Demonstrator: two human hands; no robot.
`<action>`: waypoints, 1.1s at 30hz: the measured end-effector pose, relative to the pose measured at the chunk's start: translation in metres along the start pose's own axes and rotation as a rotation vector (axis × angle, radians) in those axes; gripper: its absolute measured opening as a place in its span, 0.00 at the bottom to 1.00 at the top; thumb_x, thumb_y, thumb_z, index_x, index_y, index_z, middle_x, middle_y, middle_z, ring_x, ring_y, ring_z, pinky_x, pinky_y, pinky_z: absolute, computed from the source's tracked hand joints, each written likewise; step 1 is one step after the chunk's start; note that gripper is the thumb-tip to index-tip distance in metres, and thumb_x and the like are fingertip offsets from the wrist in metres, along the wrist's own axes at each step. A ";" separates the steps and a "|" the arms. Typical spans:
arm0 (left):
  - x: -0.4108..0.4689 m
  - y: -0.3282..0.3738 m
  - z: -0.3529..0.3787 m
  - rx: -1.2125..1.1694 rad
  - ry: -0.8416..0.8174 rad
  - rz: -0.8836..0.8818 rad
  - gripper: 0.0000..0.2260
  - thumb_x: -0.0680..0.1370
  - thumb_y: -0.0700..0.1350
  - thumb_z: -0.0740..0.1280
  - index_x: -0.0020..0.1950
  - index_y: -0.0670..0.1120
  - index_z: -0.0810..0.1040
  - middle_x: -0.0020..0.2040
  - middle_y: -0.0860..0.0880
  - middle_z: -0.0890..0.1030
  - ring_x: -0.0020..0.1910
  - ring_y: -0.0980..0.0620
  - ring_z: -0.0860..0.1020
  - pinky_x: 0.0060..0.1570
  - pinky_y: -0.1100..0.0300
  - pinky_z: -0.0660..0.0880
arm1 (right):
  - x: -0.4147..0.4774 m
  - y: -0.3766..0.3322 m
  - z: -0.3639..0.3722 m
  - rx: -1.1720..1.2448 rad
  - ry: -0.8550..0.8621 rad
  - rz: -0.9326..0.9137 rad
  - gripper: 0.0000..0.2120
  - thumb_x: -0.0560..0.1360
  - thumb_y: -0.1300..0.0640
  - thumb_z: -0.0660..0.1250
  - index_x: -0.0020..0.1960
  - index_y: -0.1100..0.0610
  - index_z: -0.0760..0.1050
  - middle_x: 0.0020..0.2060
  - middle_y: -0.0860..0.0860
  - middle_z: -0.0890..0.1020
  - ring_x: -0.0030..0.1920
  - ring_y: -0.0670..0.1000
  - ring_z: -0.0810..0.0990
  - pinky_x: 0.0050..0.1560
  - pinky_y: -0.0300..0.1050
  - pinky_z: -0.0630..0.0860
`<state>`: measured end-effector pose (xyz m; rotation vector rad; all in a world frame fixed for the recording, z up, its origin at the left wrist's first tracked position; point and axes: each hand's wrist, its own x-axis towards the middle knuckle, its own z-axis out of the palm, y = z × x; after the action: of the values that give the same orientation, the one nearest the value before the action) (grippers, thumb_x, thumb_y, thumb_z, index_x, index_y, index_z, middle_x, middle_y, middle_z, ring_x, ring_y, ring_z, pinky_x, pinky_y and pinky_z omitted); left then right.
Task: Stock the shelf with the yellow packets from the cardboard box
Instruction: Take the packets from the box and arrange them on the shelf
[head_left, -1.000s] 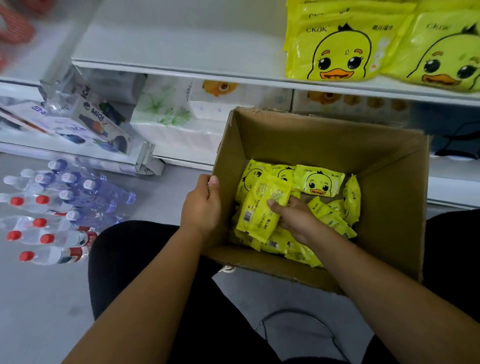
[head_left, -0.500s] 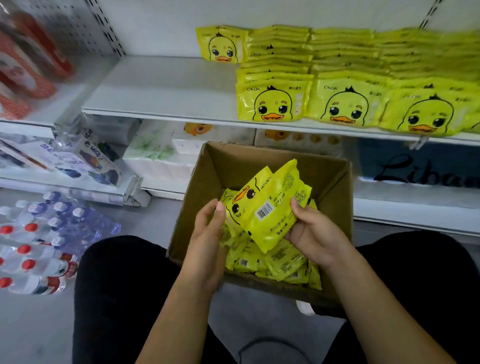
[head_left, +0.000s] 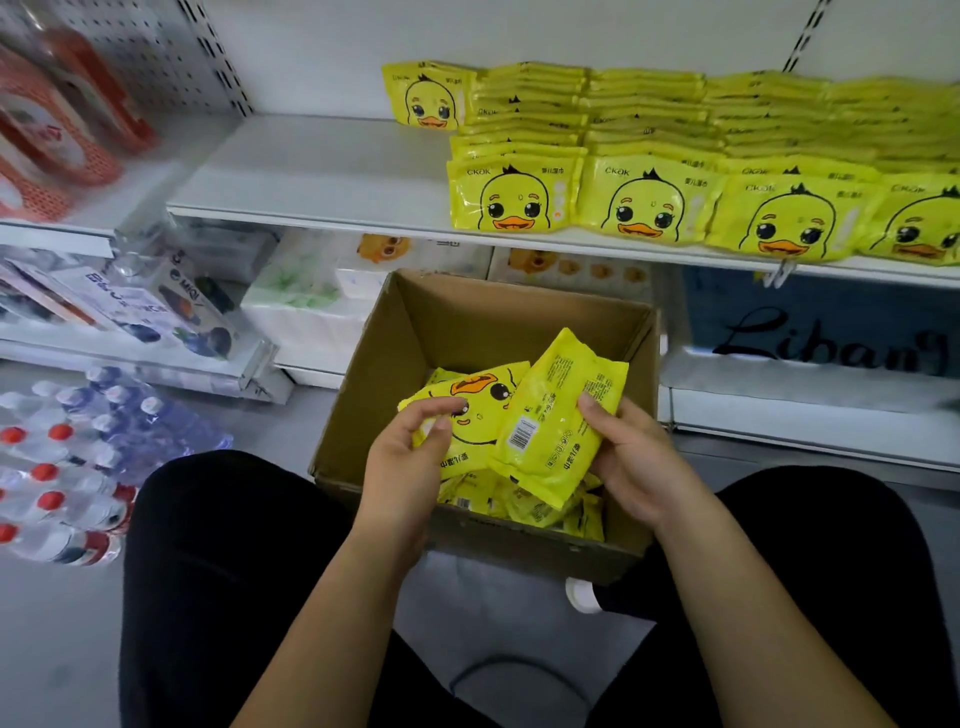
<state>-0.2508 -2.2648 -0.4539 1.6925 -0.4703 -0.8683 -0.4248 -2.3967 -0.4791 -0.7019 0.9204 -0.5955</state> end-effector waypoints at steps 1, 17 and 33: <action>-0.002 0.003 0.000 0.002 0.005 -0.011 0.13 0.84 0.42 0.64 0.50 0.56 0.86 0.52 0.57 0.83 0.51 0.53 0.76 0.53 0.55 0.74 | -0.001 -0.001 0.001 -0.029 0.021 -0.030 0.18 0.78 0.56 0.67 0.67 0.57 0.74 0.59 0.55 0.84 0.57 0.54 0.84 0.58 0.56 0.79; -0.005 0.023 0.005 -0.188 -0.119 -0.256 0.43 0.62 0.82 0.67 0.61 0.49 0.85 0.59 0.43 0.86 0.59 0.41 0.84 0.65 0.41 0.76 | -0.026 0.017 0.039 -0.761 -0.254 -0.523 0.17 0.64 0.49 0.79 0.50 0.53 0.84 0.63 0.40 0.80 0.66 0.36 0.75 0.67 0.33 0.69; -0.017 0.027 0.004 -0.192 -0.063 -0.210 0.15 0.85 0.51 0.62 0.57 0.44 0.84 0.52 0.44 0.87 0.52 0.43 0.86 0.55 0.46 0.81 | 0.001 0.023 0.008 -0.191 0.101 -0.092 0.58 0.52 0.26 0.78 0.74 0.54 0.69 0.70 0.51 0.76 0.68 0.53 0.76 0.70 0.63 0.70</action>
<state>-0.2616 -2.2638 -0.4232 1.5587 -0.2440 -1.0865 -0.4139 -2.3805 -0.4942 -0.8962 1.0521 -0.6339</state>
